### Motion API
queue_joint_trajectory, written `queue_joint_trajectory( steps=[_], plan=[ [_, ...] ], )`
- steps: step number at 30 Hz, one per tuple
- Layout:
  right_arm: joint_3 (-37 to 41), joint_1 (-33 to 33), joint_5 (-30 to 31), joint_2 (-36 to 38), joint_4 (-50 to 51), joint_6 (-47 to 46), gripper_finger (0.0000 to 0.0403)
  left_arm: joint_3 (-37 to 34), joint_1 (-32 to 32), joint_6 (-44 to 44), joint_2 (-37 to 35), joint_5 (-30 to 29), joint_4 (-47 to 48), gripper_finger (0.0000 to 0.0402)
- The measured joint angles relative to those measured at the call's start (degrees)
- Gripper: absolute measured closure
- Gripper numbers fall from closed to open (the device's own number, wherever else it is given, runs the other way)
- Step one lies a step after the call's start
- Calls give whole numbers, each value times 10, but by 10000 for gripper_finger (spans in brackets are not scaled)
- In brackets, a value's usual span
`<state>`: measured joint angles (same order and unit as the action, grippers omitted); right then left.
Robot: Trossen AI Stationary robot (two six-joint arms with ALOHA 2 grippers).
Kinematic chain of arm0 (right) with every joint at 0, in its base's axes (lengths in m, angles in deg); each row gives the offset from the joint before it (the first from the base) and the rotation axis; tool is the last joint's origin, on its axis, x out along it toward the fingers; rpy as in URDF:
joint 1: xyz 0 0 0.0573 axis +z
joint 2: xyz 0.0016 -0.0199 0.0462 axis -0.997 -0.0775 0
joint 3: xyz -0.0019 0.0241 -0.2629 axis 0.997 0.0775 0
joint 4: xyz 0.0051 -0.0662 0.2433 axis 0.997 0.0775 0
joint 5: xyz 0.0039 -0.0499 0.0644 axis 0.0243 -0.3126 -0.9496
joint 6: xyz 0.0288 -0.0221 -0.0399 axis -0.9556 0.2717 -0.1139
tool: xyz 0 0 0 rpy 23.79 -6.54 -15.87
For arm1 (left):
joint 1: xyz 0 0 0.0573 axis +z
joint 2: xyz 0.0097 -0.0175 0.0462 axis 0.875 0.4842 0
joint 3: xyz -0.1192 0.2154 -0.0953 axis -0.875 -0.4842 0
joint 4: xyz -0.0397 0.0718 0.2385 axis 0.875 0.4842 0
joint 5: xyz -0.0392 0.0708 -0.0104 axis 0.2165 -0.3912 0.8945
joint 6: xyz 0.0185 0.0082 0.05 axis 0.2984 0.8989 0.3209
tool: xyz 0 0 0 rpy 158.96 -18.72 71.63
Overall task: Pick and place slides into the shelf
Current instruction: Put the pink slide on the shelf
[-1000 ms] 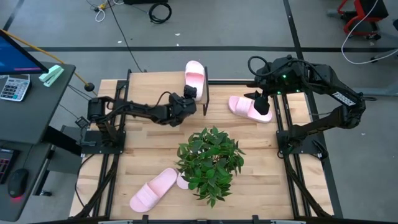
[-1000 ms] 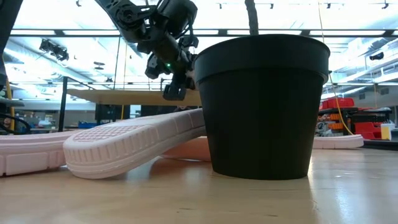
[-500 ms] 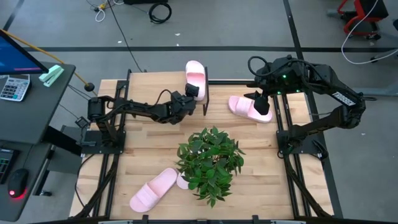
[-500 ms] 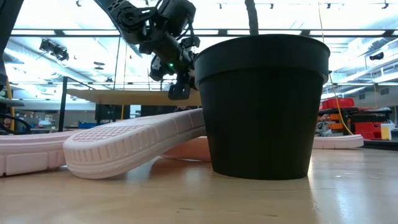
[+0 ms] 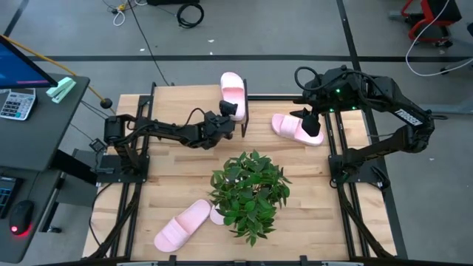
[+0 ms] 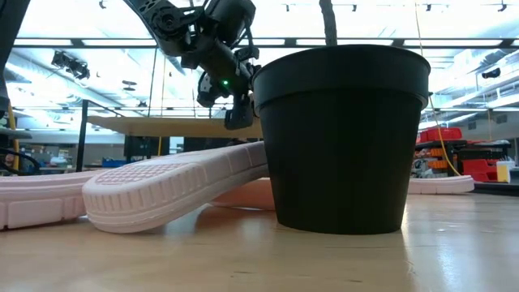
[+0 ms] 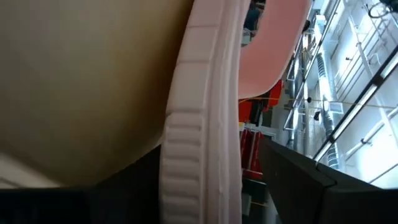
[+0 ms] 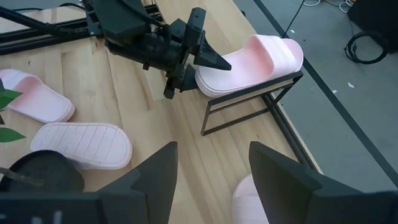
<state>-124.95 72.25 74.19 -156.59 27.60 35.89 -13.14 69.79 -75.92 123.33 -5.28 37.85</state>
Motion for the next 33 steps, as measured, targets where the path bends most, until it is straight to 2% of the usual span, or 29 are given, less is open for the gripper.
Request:
queue_joint_trajectory(
  steps=[16,23,28,33],
  plan=[
    [0,0,0,0,0,-26,198,0,0,-34,0,73,-20,170],
    [0,0,-9,0,8,-30,198,0,0,-59,0,73,-19,172],
    [0,0,-11,0,19,-39,198,0,-12,-61,0,68,-19,187],
    [0,0,-11,0,42,-40,198,0,-34,-77,0,18,-20,210]
  ],
)
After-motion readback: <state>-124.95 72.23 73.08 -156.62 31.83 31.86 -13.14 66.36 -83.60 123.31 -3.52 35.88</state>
